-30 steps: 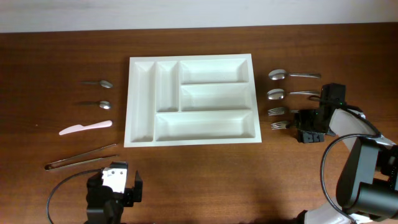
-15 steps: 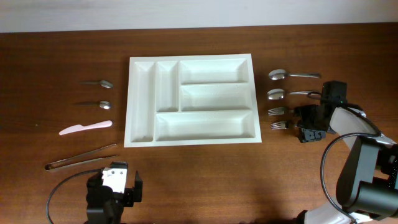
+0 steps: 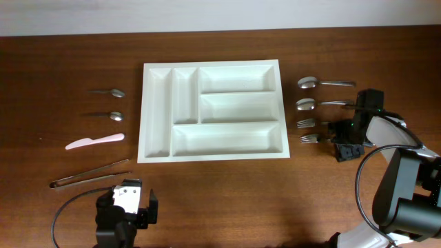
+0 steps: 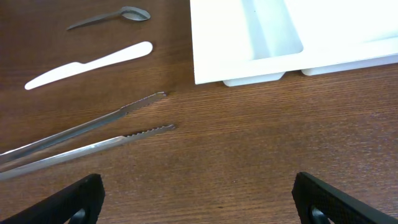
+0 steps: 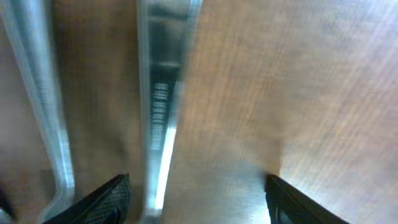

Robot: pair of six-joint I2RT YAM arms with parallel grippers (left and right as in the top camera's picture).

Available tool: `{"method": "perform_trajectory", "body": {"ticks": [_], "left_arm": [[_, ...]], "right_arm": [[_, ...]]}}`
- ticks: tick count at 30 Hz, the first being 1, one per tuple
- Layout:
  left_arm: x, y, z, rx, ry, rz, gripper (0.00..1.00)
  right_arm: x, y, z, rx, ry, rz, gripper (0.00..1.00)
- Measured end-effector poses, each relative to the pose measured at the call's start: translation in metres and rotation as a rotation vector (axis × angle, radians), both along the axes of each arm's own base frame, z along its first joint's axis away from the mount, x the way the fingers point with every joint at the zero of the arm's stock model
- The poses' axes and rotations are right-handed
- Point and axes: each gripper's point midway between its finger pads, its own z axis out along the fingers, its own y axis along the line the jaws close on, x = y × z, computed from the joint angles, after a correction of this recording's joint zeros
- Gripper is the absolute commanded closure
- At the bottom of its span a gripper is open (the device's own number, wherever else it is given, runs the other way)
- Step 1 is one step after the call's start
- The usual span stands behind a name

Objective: Pack container
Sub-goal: 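Close the right gripper on the fork handle and lift it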

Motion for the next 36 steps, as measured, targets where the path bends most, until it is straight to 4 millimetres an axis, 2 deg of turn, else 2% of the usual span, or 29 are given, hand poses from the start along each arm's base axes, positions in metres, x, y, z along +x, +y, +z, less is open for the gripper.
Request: {"method": "perform_trajectory", "body": {"ticks": [4, 17, 22, 30, 33, 36], "left_arm": [[0.0, 0.0, 0.0, 0.0, 0.0, 0.0, 0.01], [0.0, 0.0, 0.0, 0.0, 0.0, 0.0, 0.01], [0.0, 0.0, 0.0, 0.0, 0.0, 0.0, 0.01], [0.0, 0.0, 0.0, 0.0, 0.0, 0.0, 0.01], [0.0, 0.0, 0.0, 0.0, 0.0, 0.0, 0.01], [0.0, 0.0, 0.0, 0.0, 0.0, 0.0, 0.01]], "right_arm": [[-0.014, 0.001, -0.003, 0.0, 0.062, -0.001, 0.28], [-0.019, 0.001, -0.004, 0.002, 0.119, 0.05, 0.3], [-0.011, -0.003, -0.003, -0.014, 0.094, 0.068, 0.53], [-0.009, -0.005, -0.002, -0.019, 0.088, 0.071, 0.6], [-0.008, -0.005, -0.002, -0.019, 0.088, 0.071, 0.77], [-0.009, -0.005, -0.003, -0.02, 0.09, 0.075, 0.87]]}}
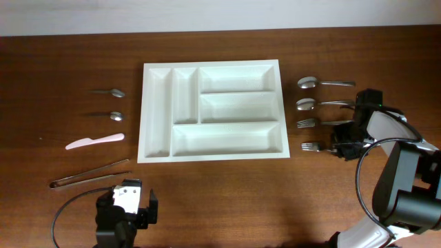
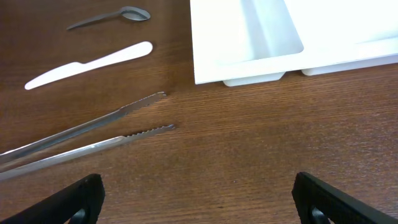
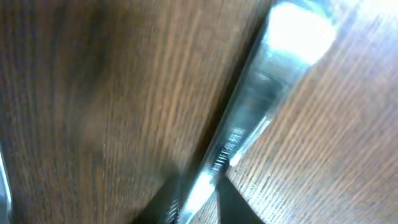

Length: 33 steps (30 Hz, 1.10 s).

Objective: Pack container
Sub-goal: 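Close the right gripper on the fork handle and lift it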

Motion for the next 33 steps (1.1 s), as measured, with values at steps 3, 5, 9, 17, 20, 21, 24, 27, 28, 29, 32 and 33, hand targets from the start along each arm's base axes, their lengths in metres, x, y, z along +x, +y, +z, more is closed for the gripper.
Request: {"method": "perform_trajectory", "body": {"ticks": [3, 5, 9, 17, 20, 21, 24, 27, 28, 29, 32, 33], "left_arm": [[0.0, 0.0, 0.0, 0.0, 0.0, 0.0, 0.01], [0.0, 0.0, 0.0, 0.0, 0.0, 0.0, 0.01], [0.0, 0.0, 0.0, 0.0, 0.0, 0.0, 0.01], [0.0, 0.0, 0.0, 0.0, 0.0, 0.0, 0.01], [0.0, 0.0, 0.0, 0.0, 0.0, 0.0, 0.01], [0.0, 0.0, 0.0, 0.0, 0.0, 0.0, 0.01], [0.0, 0.0, 0.0, 0.0, 0.0, 0.0, 0.01], [0.0, 0.0, 0.0, 0.0, 0.0, 0.0, 0.01], [0.0, 0.0, 0.0, 0.0, 0.0, 0.0, 0.01], [0.0, 0.0, 0.0, 0.0, 0.0, 0.0, 0.01], [0.0, 0.0, 0.0, 0.0, 0.0, 0.0, 0.01], [0.0, 0.0, 0.0, 0.0, 0.0, 0.0, 0.01]], "right_arm": [[0.0, -0.001, 0.0, -0.002, -0.002, 0.006, 0.92], [0.0, -0.001, 0.0, -0.003, -0.002, 0.008, 0.93], [0.001, -0.001, 0.0, -0.003, -0.003, 0.009, 0.96], [0.001, -0.001, 0.0, -0.004, -0.003, 0.016, 0.96], [0.001, -0.001, 0.0, -0.005, -0.004, 0.033, 0.96], [0.001, -0.001, 0.001, -0.007, -0.005, 0.044, 0.96], [0.001, -0.001, 0.001, -0.008, 0.0, 0.075, 0.96], [0.002, -0.001, 0.002, -0.006, 0.014, 0.111, 0.96], [0.002, -0.001, 0.003, -0.004, 0.021, 0.122, 0.96], [0.003, -0.001, 0.004, -0.004, 0.024, 0.132, 0.96], [0.008, -0.003, 0.013, -0.006, 0.024, 0.163, 0.96], [0.012, -0.004, 0.019, -0.011, 0.015, 0.175, 0.96]]}}
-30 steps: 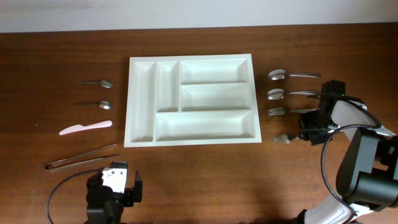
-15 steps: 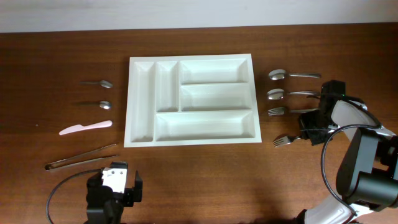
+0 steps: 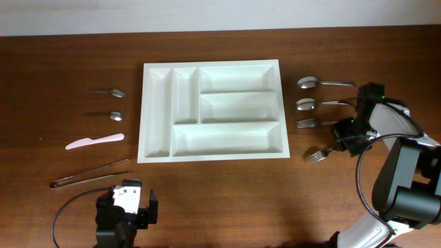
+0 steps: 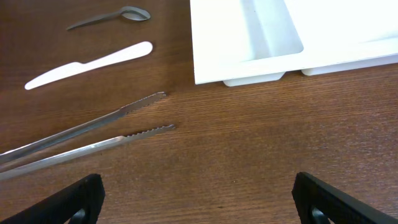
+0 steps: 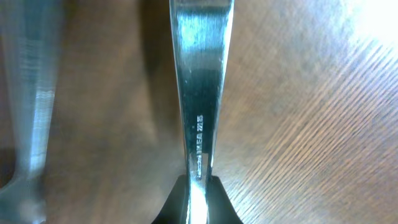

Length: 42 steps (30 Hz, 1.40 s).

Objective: Pack container
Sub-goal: 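Close the right gripper on the fork handle and lift it, then carry the fork with the right gripper into the tray's top compartment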

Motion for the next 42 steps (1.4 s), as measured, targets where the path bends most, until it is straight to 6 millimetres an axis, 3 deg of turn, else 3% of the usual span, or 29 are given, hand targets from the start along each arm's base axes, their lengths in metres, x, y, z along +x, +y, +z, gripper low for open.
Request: {"method": "perform_trajectory", "body": {"ticks": [9, 16, 19, 22, 34, 42], "left_arm": [[0.0, 0.0, 0.0, 0.0, 0.0, 0.0, 0.01], [0.0, 0.0, 0.0, 0.0, 0.0, 0.0, 0.01], [0.0, 0.0, 0.0, 0.0, 0.001, 0.0, 0.01], [0.0, 0.0, 0.0, 0.0, 0.0, 0.0, 0.01], [0.0, 0.0, 0.0, 0.0, 0.0, 0.0, 0.01], [0.0, 0.0, 0.0, 0.0, 0.0, 0.0, 0.01]], "right_arm": [[0.031, -0.007, 0.045, -0.03, -0.071, 0.088, 0.96], [0.06, 0.012, 0.09, -0.063, -0.142, 0.223, 0.96], [0.086, 0.039, 0.122, -0.065, -0.237, 0.313, 0.96], [0.105, 0.068, 0.143, -0.042, -0.322, 0.37, 0.96], [0.155, 0.18, 0.182, 0.029, -0.592, 0.409, 0.96], [0.185, 0.24, 0.213, -0.018, -0.805, 0.346, 0.96]]}}
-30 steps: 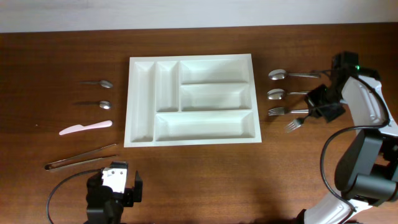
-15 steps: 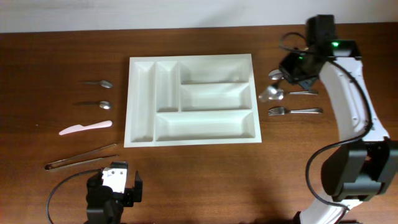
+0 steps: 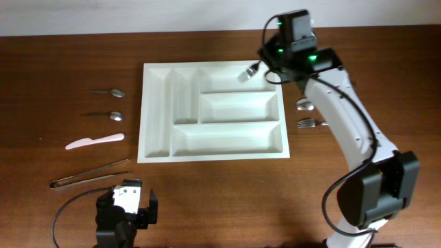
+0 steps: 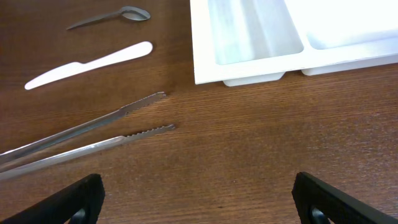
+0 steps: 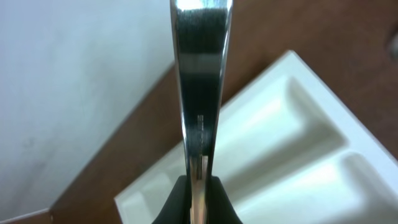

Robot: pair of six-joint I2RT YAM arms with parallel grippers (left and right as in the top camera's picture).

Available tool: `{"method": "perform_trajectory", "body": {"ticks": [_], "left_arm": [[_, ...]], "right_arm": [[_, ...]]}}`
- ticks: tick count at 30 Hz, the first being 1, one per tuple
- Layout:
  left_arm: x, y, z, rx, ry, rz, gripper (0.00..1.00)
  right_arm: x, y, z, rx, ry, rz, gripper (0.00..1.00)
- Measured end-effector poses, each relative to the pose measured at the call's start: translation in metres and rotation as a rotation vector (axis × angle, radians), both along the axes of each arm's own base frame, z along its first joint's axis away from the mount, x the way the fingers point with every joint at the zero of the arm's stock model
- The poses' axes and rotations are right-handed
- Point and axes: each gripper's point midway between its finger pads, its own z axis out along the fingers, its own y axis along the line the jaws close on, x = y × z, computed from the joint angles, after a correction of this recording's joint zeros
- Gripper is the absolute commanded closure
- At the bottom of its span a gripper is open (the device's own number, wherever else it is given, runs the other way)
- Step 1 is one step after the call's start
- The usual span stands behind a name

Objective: Pack container
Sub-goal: 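Carry the fork with the right gripper into the tray's top compartment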

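Observation:
My right gripper (image 3: pixel 264 64) is shut on a metal fork (image 3: pixel 248 72), held in the air over the top right compartment of the white cutlery tray (image 3: pixel 207 65). In the right wrist view the fork's handle (image 5: pixel 200 87) runs straight up from the shut gripper (image 5: pixel 200 194), with the tray (image 5: pixel 292 155) below. Another fork (image 3: pixel 311 123) and a spoon (image 3: pixel 303 105) lie right of the tray, partly under the arm. My left gripper (image 4: pixel 198 200) stands open low over the table near the front edge, holding nothing.
Left of the tray lie two small spoons (image 3: pixel 109 91) (image 3: pixel 107 116), a pale plastic knife (image 3: pixel 94 142) and metal tongs (image 3: pixel 89 175). The left wrist view shows the tongs (image 4: pixel 87 140), the knife (image 4: pixel 87 62) and the tray's corner (image 4: pixel 249 68).
My right gripper, still shut on the fork, has moved from low over the table right of the tray to high over the tray's top right compartment. The left arm is unchanged.
First my right gripper stood open around the handle of the nearest fork on the table. Then it was shut on that handle. Later the fork hung tilted off the table, and now it is over the tray. The left arm stayed still throughout.

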Motion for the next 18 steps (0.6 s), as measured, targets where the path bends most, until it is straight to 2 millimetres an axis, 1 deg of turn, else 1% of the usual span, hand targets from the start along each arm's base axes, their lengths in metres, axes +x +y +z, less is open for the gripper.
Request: {"method": "perform_trajectory", "body": {"ticks": [2, 3, 4, 6, 12, 14, 18], "left_arm": [[0.0, 0.0, 0.0, 0.0, 0.0, 0.0, 0.01], [0.0, 0.0, 0.0, 0.0, 0.0, 0.0, 0.01], [0.0, 0.0, 0.0, 0.0, 0.0, 0.0, 0.01], [0.0, 0.0, 0.0, 0.0, 0.0, 0.0, 0.01], [0.0, 0.0, 0.0, 0.0, 0.0, 0.0, 0.01], [0.0, 0.0, 0.0, 0.0, 0.0, 0.0, 0.01], [0.0, 0.0, 0.0, 0.0, 0.0, 0.0, 0.01]], "right_arm": [[0.005, 0.009, -0.001, -0.008, -0.024, -0.017, 0.96], [0.008, 0.01, -0.001, -0.01, -0.037, -0.029, 0.96], [0.011, 0.017, -0.008, -0.014, -0.037, -0.025, 0.96], [0.018, 0.023, -0.014, -0.011, -0.052, -0.03, 0.96], [0.034, 0.033, -0.053, 0.0, -0.027, -0.035, 0.96], [0.04, 0.037, -0.063, 0.012, -0.026, -0.028, 0.96], [0.049, 0.05, -0.074, 0.058, -0.04, 0.006, 0.96]]}}
